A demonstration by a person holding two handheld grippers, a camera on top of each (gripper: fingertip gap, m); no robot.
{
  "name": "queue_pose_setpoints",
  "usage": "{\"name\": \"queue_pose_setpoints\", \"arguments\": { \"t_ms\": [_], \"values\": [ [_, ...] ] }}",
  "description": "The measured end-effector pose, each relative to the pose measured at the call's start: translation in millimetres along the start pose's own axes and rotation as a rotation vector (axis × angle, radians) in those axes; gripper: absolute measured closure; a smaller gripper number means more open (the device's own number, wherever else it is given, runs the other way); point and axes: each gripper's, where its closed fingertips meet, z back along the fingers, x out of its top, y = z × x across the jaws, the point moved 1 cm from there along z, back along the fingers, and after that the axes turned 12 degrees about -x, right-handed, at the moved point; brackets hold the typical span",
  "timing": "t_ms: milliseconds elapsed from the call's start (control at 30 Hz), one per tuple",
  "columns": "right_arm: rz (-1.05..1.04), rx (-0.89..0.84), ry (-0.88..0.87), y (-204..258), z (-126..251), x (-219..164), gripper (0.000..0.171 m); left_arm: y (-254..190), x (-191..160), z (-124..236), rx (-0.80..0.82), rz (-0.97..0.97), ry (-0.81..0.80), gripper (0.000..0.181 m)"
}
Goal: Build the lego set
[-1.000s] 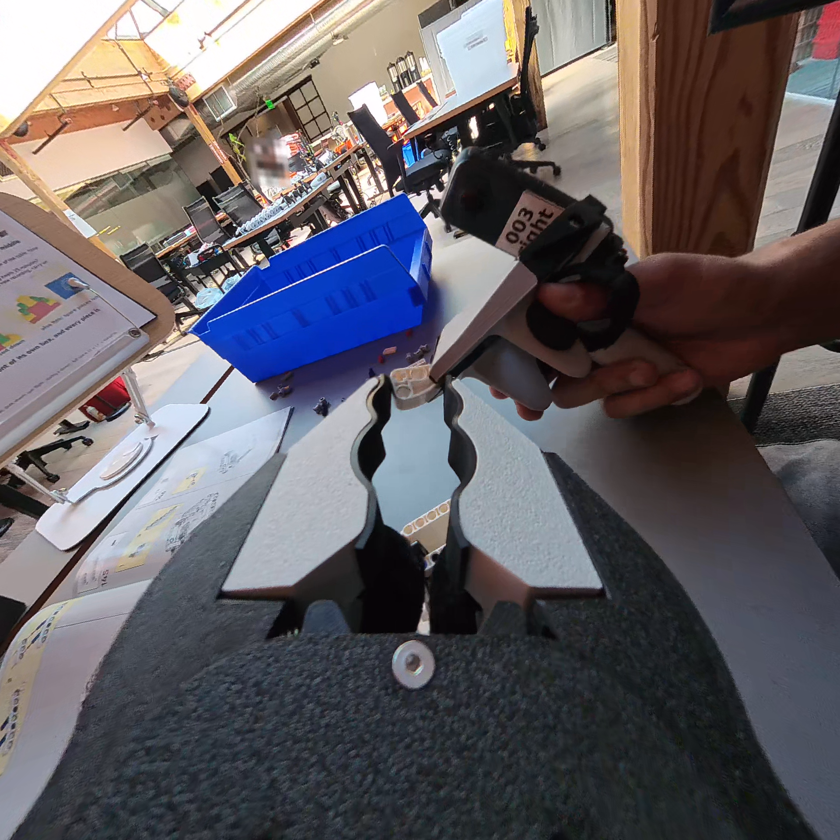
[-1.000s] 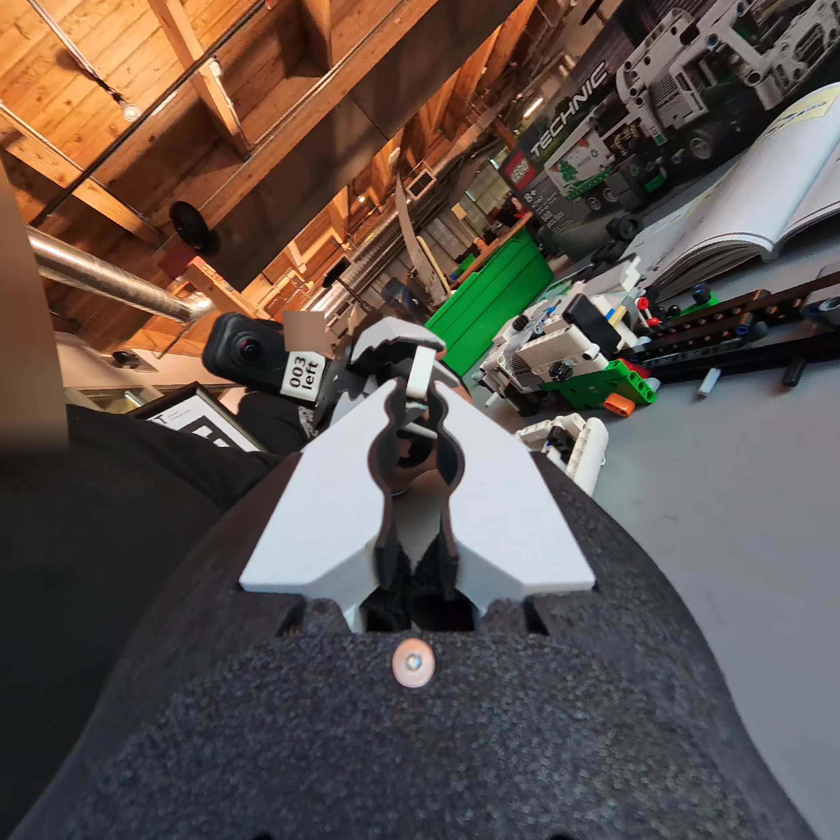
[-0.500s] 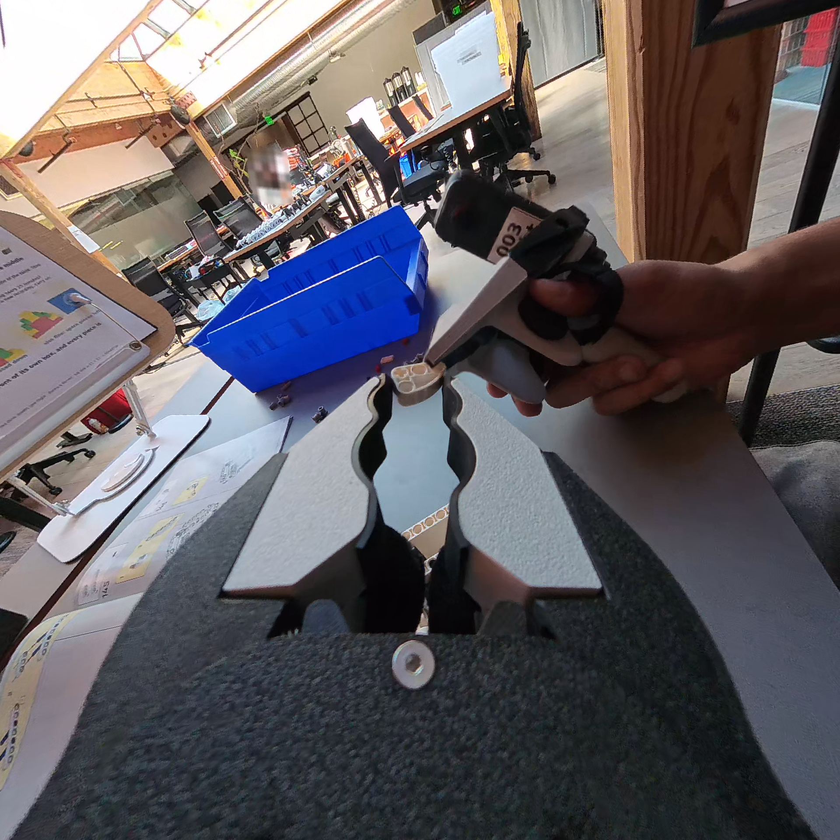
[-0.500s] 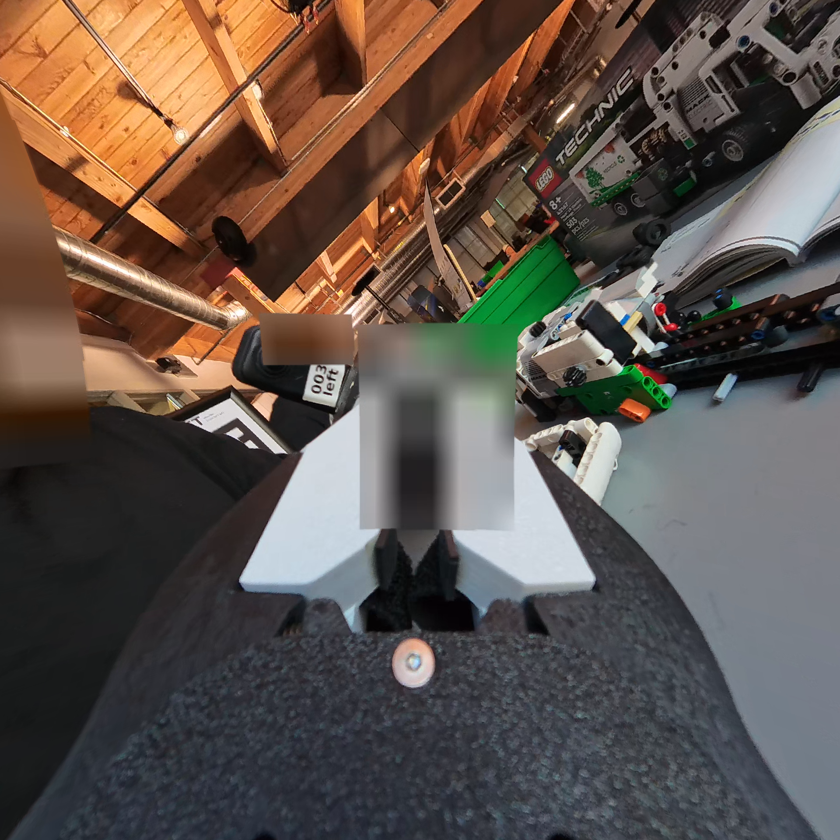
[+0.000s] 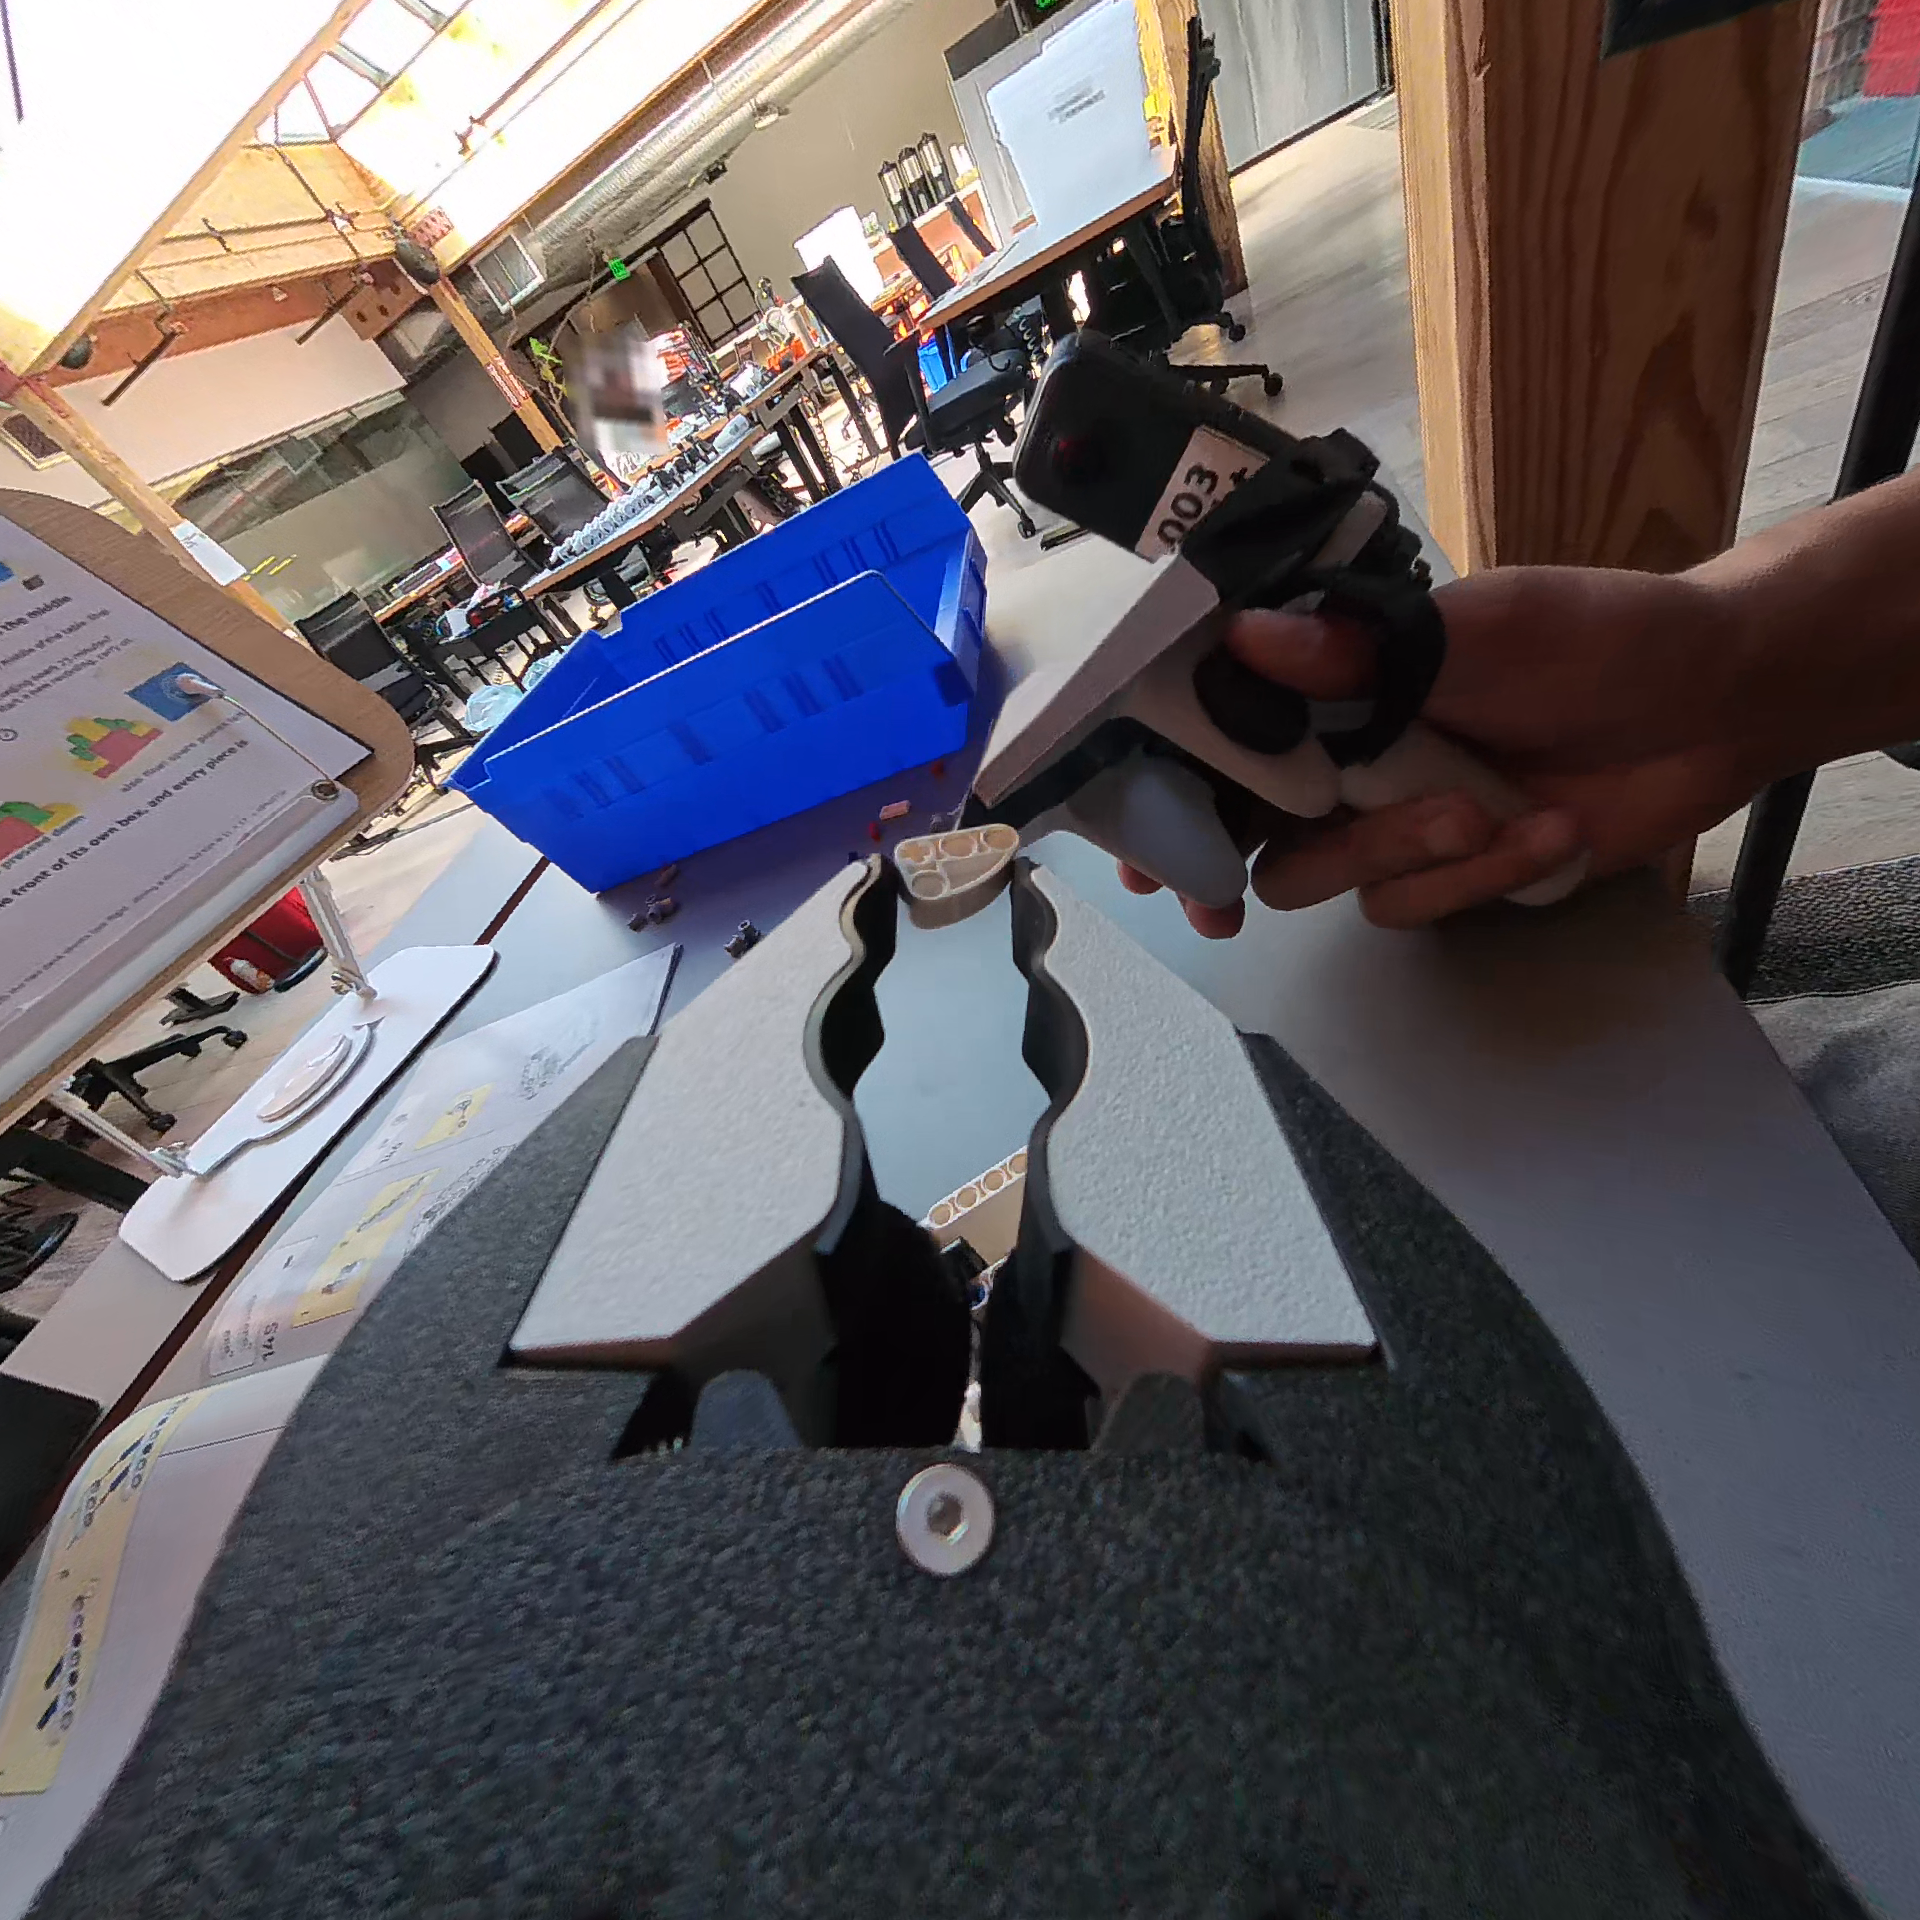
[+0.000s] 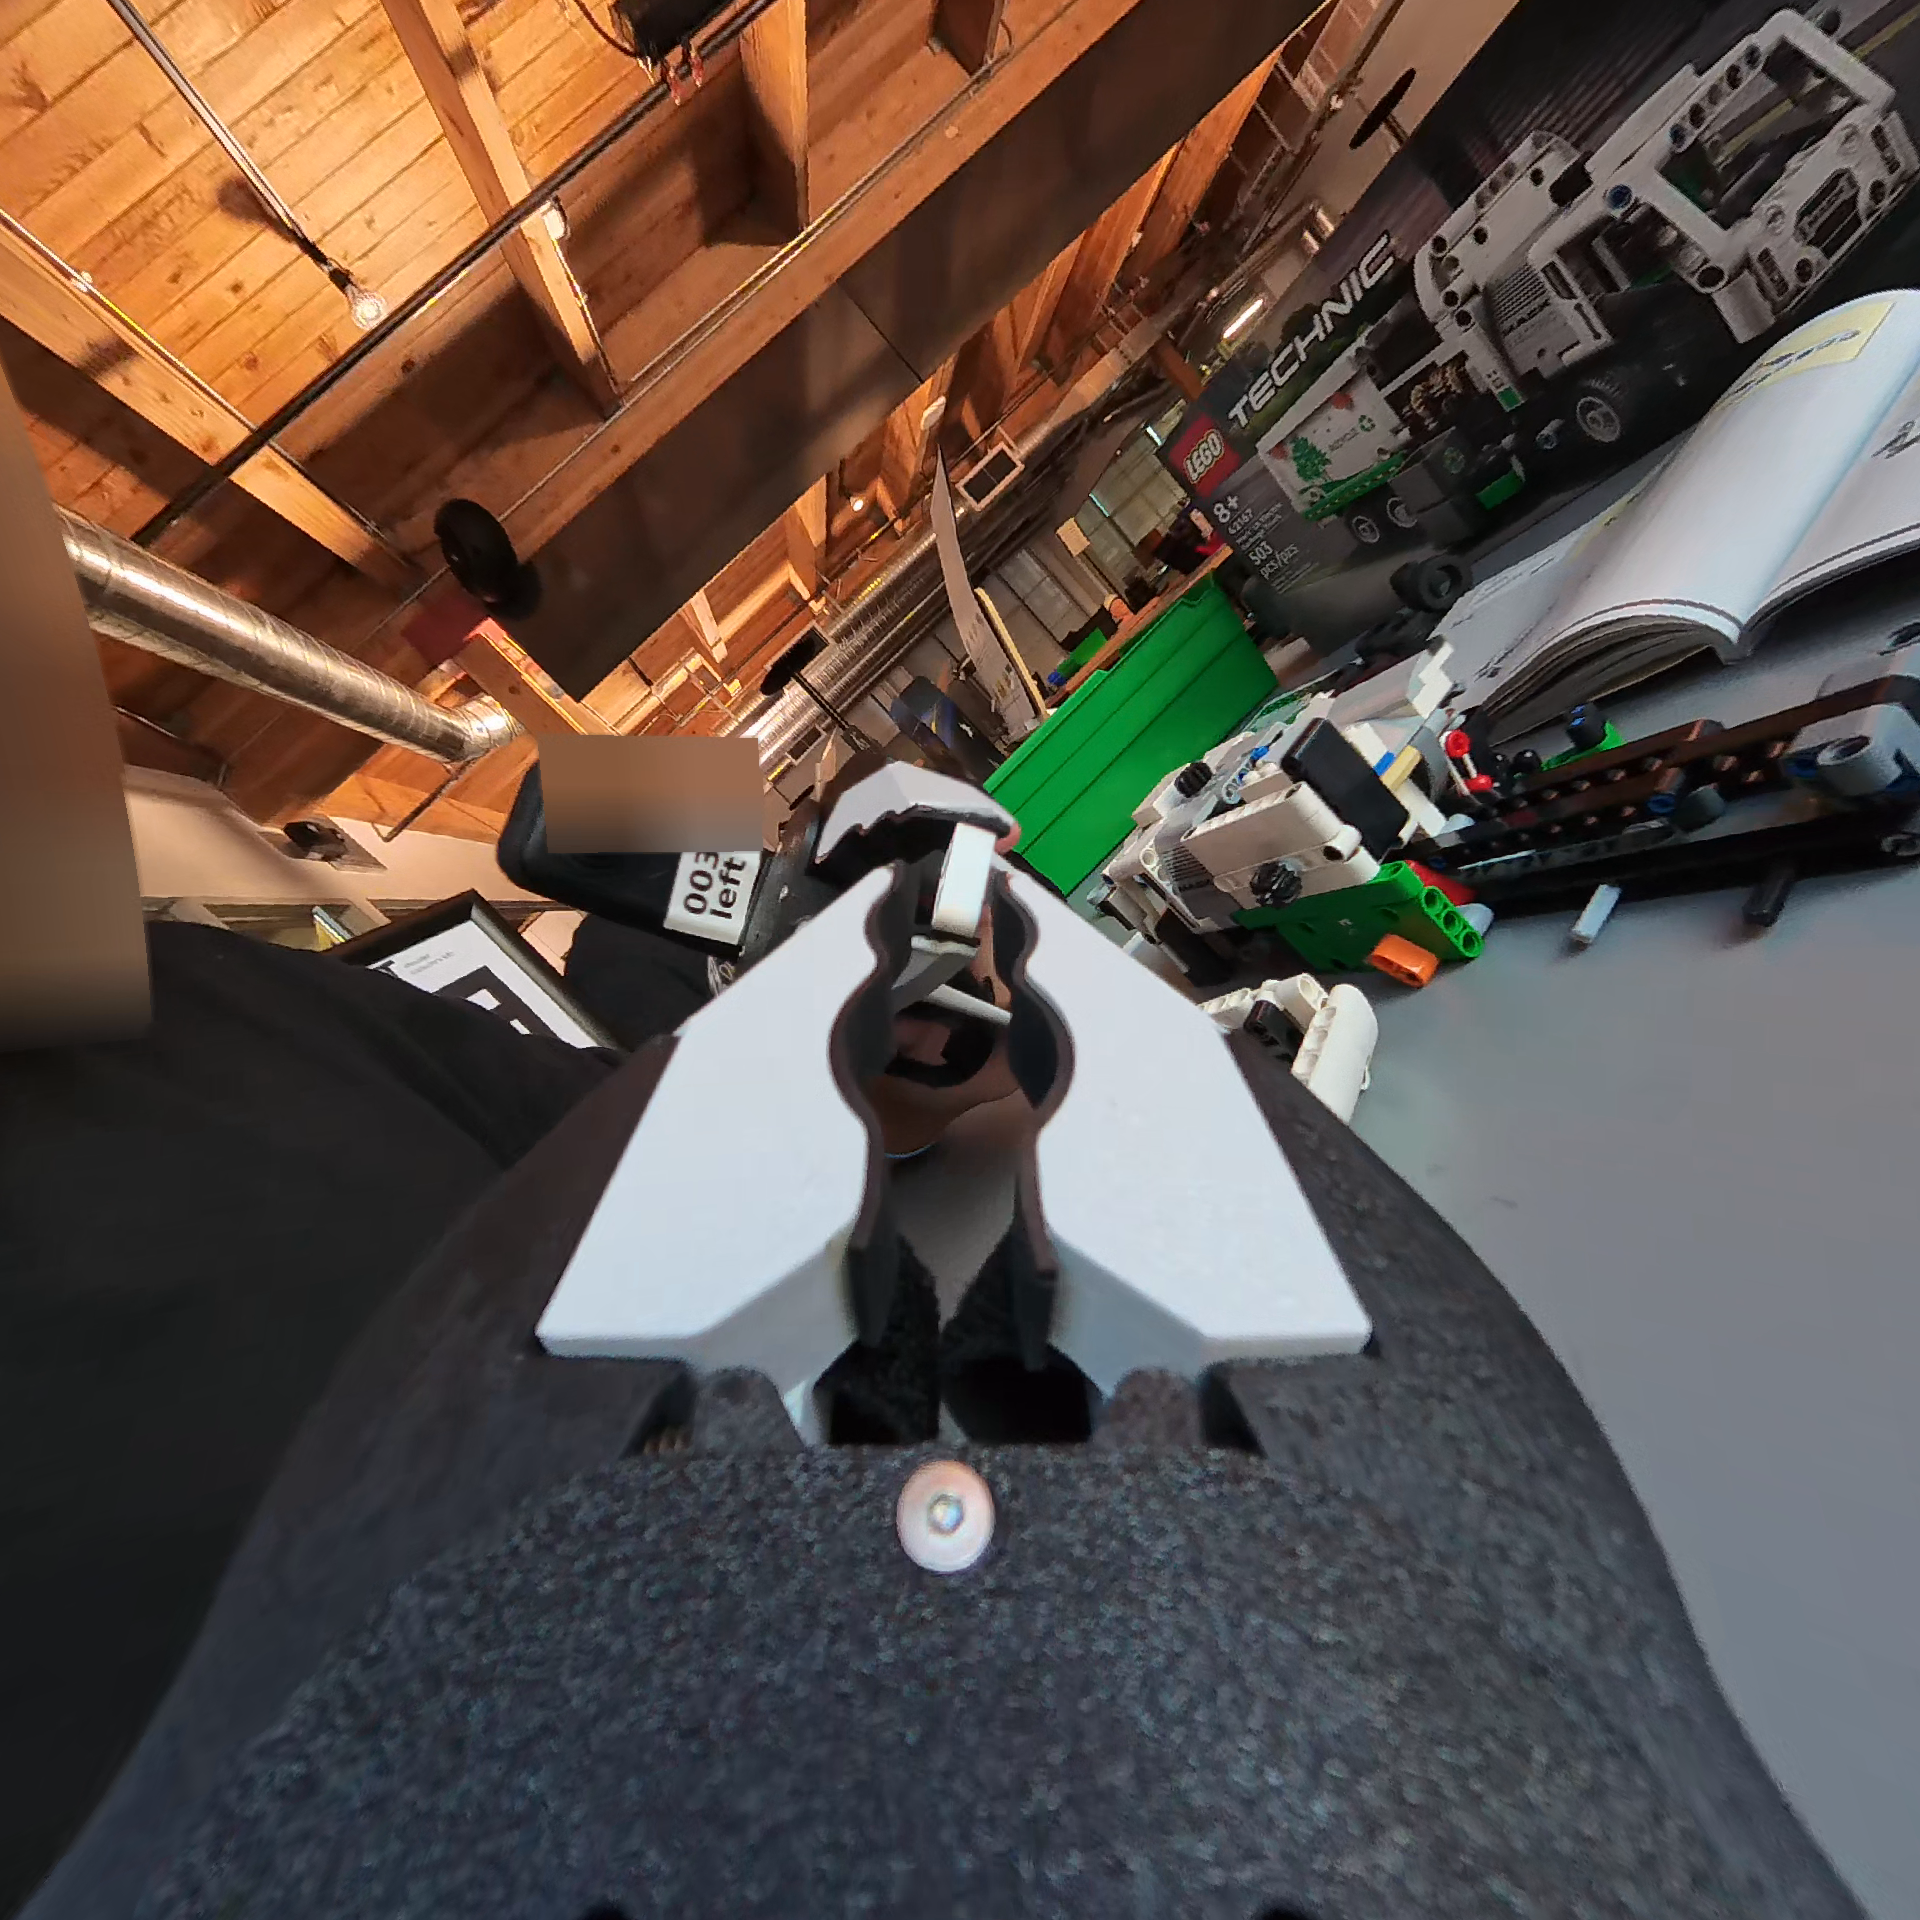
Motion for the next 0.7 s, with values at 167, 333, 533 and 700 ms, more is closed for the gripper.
{"name": "queue_pose_setpoints", "arguments": {
  "t_ms": [167,333,533,700],
  "values": [
    [-0.026,0.011,-0.011,-1.0,1.9,2.8,0.158,1.4,1.0,1.8,-0.003,0.012,0.000,0.161],
    [-0.028,0.014,-0.006,-0.8,1.6,2.2,0.158,-1.1,-0.6,0.6,-0.027,0.025,0.017,0.161],
    [-0.025,0.011,-0.004,-0.8,1.6,1.7,0.157,-3.7,-2.3,-1.0,-0.039,0.021,0.031,0.161],
    [-0.015,-0.006,0.007,-1.8,0.3,-0.5,0.157,-2.8,-1.1,-0.1,-0.025,-0.001,0.027,0.161]
  ]
}}
